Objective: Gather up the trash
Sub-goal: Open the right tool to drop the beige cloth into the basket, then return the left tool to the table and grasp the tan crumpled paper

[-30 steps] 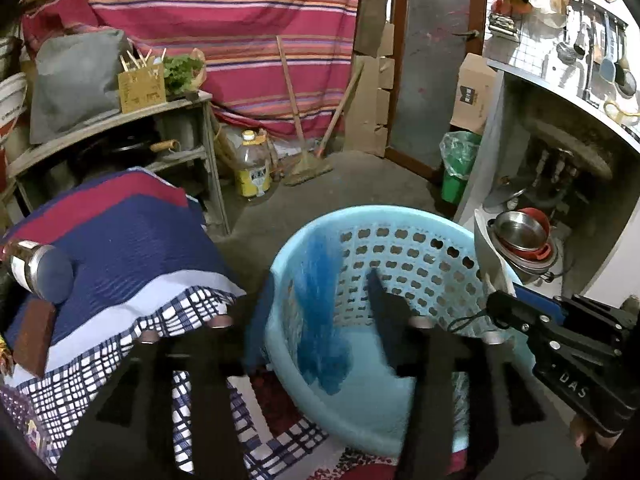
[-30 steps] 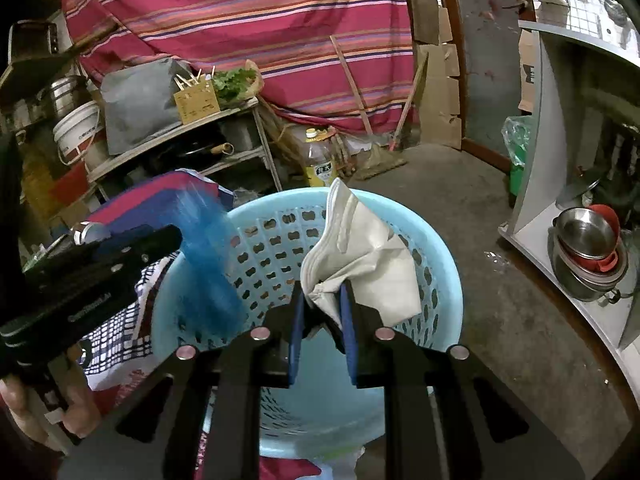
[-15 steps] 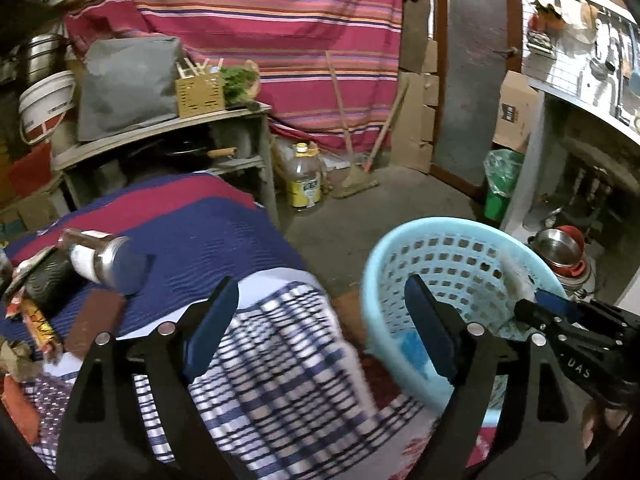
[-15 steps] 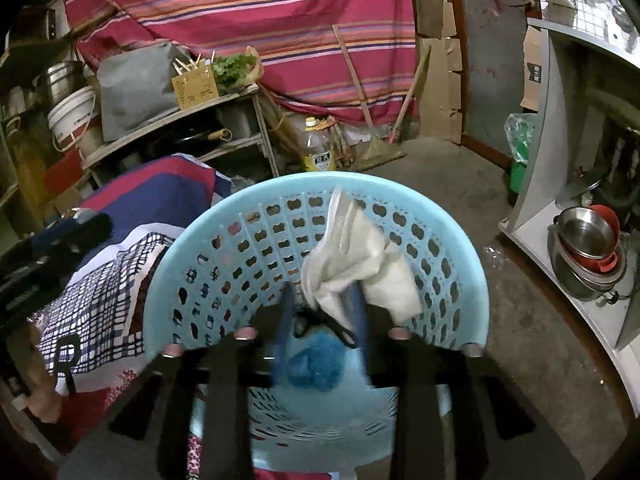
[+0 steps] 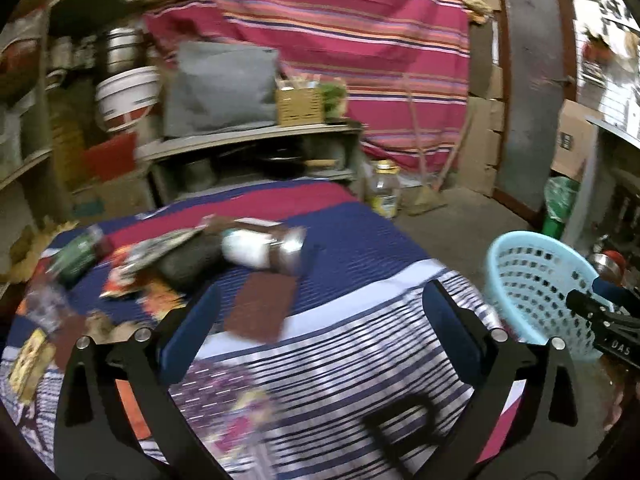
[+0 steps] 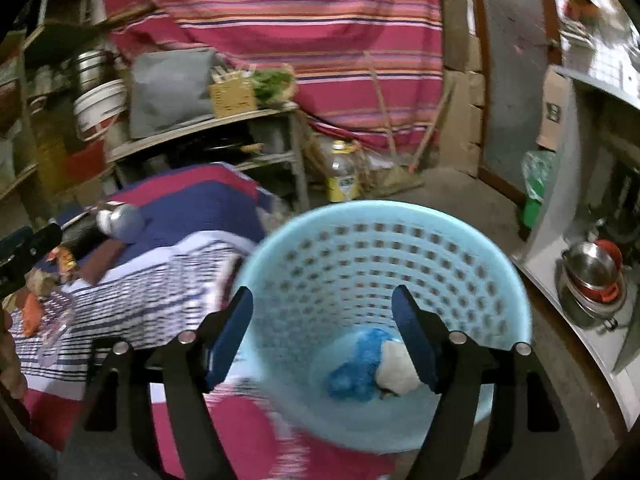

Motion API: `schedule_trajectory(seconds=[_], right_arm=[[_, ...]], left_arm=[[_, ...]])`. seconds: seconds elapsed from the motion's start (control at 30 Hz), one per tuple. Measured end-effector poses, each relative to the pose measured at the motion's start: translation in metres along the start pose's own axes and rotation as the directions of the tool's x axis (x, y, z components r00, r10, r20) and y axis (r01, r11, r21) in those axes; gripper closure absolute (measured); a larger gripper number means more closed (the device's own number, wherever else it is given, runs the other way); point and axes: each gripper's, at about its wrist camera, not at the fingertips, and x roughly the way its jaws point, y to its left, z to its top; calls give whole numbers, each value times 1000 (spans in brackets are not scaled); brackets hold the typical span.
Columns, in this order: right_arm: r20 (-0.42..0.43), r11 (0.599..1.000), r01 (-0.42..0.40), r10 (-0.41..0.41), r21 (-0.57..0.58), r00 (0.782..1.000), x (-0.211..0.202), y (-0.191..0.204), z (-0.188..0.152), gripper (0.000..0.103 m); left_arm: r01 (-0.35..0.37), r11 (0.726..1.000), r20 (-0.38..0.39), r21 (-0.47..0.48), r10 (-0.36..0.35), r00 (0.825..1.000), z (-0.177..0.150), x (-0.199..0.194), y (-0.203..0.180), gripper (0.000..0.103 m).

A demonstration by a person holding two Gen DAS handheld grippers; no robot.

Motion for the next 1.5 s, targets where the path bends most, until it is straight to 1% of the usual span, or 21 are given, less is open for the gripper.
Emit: schedule_trajectory(seconds=[0.07, 0.13, 0.2, 0.23, 0.37, 0.43, 0.53, 0.6, 0.73, 0.83, 0.9, 0.97, 1.03, 1.1, 1.17, 1.2, 1.23, 1.27, 1.3, 1.37, 1.5], right_arm=[[1, 999, -34, 34, -16, 999, -2, 24, 1, 25], [2, 997, -73, 73, -39, 997, -4, 50, 4, 23], [-2, 993, -96, 96, -71, 995, -4, 70, 7, 23], [-6, 989, -110, 110, -99, 994, -4, 87, 11, 23], [-21, 978, -139, 137, -156, 990, 0, 127, 24, 23], [-26, 976, -140, 138, -165, 990, 3, 141, 30, 23], [-31, 977, -164, 161, -139, 986, 7, 163, 37, 23], [-28, 974, -174, 172, -142, 985, 11, 178, 38, 23], [-43, 970, -162, 157, -181, 987, 28, 213, 36, 23], [-64, 969, -139, 129, -204, 990, 44, 230, 34, 23], [-78, 971, -133, 120, -198, 990, 53, 234, 33, 23], [-97, 977, -132, 117, -169, 988, 63, 236, 32, 23], [-103, 980, -136, 122, -146, 987, 68, 236, 31, 23], [-105, 979, -135, 120, -151, 987, 73, 237, 28, 23], [-115, 979, -120, 101, -164, 988, 79, 237, 23, 23], [-124, 980, -120, 101, -158, 987, 82, 236, 21, 23], [-140, 982, -126, 105, -143, 984, 87, 234, 19, 23], [-151, 982, -131, 110, -133, 982, 89, 234, 18, 23], [-156, 982, -135, 114, -131, 981, 91, 234, 17, 23], [-158, 979, -139, 115, -147, 981, 92, 238, 15, 23], [-158, 975, -149, 124, -163, 980, 94, 248, 13, 23]], left_arm=[[-33, 999, -1, -2, 33, 999, -2, -7, 24, 6], [-78, 997, 2, 12, 78, 997, -4, -13, 49, 6], [-118, 993, 4, 16, 118, 993, -4, -15, 68, 6], [-135, 991, 3, 10, 135, 991, -4, -15, 80, 6], [-185, 981, -23, -56, 184, 983, -2, -10, 131, 6], [-214, 975, -37, -64, 212, 977, -4, -5, 151, 6], [-248, 967, -65, -58, 244, 968, -11, 3, 171, 6], [-253, 964, -103, -80, 244, 964, -18, 13, 185, 6], [-258, 959, -184, -122, 233, 955, -35, 35, 207, 6], [-256, 956, -205, -146, 224, 953, -40, 44, 218, 6], [-239, 954, -221, -181, 198, 955, -41, 51, 224, 8], [-213, 955, -235, -205, 164, 958, -43, 57, 228, 13], [-201, 960, -246, -194, 151, 958, -45, 63, 226, 21], [-190, 967, -247, -173, 144, 958, -46, 67, 222, 25], [-177, 969, -244, -174, 132, 961, -44, 67, 221, 28], [-170, 970, -245, -175, 124, 961, -44, 68, 221, 34], [-163, 971, -249, -174, 116, 961, -43, 69, 221, 42], [-150, 974, -266, -170, 101, 959, -44, 72, 219, 47], [-141, 976, -280, -164, 91, 956, -45, 74, 217, 58], [-151, 979, -282, -138, 107, 954, -46, 74, 212, 58], [-145, 978, -287, -149, 98, 953, -46, 73, 215, 58]])
